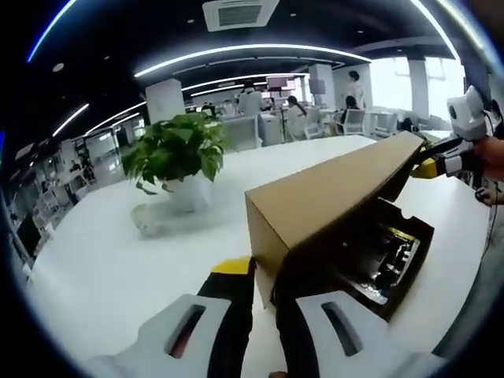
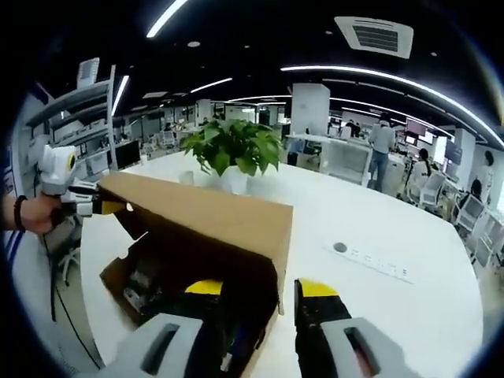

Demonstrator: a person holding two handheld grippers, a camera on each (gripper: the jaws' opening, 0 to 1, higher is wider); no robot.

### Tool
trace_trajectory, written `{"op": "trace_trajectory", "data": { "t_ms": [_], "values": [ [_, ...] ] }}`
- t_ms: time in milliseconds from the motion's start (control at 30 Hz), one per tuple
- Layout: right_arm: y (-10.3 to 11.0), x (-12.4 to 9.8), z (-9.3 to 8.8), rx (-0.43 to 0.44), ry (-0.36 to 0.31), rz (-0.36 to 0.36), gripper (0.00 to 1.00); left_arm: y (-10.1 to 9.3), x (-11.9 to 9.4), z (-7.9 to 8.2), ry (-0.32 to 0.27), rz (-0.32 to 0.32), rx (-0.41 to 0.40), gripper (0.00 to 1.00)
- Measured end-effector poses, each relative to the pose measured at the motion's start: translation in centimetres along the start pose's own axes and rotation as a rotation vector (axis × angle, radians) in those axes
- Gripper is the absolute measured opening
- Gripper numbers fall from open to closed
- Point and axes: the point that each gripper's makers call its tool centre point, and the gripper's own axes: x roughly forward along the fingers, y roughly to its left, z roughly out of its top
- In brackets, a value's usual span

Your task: Operate the shoe box by opening the lid, removing the specified soft item, and placing it in the target area until the item is outside and the box remains undamaged.

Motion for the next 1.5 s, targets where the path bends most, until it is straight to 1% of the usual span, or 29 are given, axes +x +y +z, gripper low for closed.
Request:
{"op": "trace_trajectory", "data": {
  "t_ms": [33,100,167,200,233,267,400,667,833,1067,1100,1500],
  "values": [
    [-0.3,0.5,-0.1,0.003,0.005,-0.006,0.25,0.0,0.0,0.0,0.001,-0.001,0.001,0.07],
    [-0.5,0.8,0.0,0.017,0.008,-0.015,0.2,0.1,0.1,0.0,0.002,-0.002,0.002,0.07],
    [-1.1,1.2,0.2,0.055,-0.004,-0.032,0.09,0.1,0.1,0.1,0.002,-0.003,0.0,0.07],
    [-1.8,1.3,0.3,0.079,-0.009,-0.064,0.06,0.1,0.1,0.1,0.001,-0.002,-0.002,0.07],
    [-1.9,1.4,0.4,0.109,-0.01,-0.063,0.02,0.1,0.1,0.1,0.002,-0.001,-0.004,0.07],
    [-2.0,1.6,0.6,0.125,-0.018,-0.059,0.02,0.1,0.2,0.1,0.001,-0.002,-0.007,0.07],
    [-2.0,2.0,0.8,0.109,-0.013,-0.057,0.01,0.3,0.3,0.3,-0.002,0.0,-0.009,0.07],
    [-2.5,2.7,1.3,0.082,-0.001,-0.054,0.0,0.8,1.1,0.7,-0.009,0.014,-0.009,0.07],
    [-2.7,3.0,1.6,0.076,0.0,-0.05,0.0,0.8,1.8,0.1,0.012,0.014,0.009,0.07],
    [-2.9,3.3,1.8,0.081,-0.004,-0.045,0.0,0.8,2.8,-1.2,0.053,0.015,-0.005,0.07],
    [-2.7,3.2,1.8,0.08,-0.005,-0.045,0.0,0.9,2.9,-1.0,0.041,0.017,-0.005,0.07],
    [-3.3,4.5,2.2,0.084,-0.007,-0.042,0.0,1.6,3.7,-0.6,0.043,0.026,-0.054,0.05]
  ]
}}
